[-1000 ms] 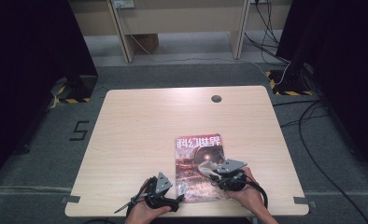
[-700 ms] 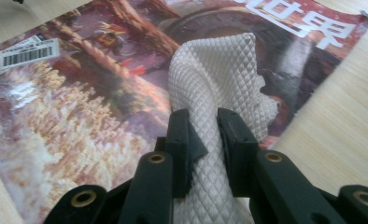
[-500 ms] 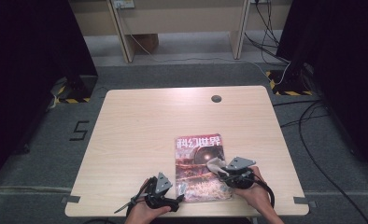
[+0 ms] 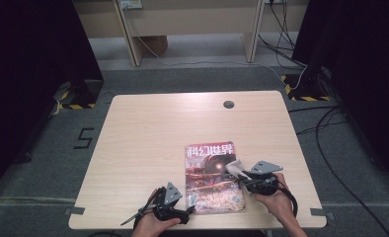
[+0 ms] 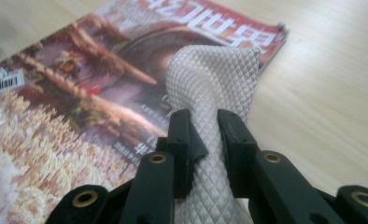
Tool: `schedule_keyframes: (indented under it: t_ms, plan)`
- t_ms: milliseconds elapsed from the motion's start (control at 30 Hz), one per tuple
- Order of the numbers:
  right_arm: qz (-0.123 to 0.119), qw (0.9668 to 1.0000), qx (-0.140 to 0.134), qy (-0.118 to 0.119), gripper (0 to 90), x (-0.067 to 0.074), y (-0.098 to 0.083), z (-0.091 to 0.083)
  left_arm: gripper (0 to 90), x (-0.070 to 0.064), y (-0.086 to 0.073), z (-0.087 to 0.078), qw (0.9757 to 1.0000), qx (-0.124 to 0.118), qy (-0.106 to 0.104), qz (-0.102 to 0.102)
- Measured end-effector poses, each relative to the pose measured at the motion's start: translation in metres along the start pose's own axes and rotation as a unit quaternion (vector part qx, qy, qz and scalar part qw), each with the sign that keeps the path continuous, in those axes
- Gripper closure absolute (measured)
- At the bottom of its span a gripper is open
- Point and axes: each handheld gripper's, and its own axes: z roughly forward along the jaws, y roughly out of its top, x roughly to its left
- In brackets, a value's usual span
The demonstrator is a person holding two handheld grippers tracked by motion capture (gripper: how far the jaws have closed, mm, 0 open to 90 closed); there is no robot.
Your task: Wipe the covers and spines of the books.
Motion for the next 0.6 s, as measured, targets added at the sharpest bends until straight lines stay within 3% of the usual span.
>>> schedule_keyframes:
  t_ms: [300, 600]
  plan:
    - [0.023, 0.9991, -0.028, -0.021, 76.0, -0.014, 0.004, -0.017, 13.3, 0.0, 0.0, 0.0, 1.0, 0.0, -0.001, 0.001]
    - [0.043, 0.9974, -0.03, -0.049, 75.9, -0.032, -0.002, -0.026, 13.3, 0.0, 0.0, 0.0, 1.0, -0.001, 0.0, 0.001]
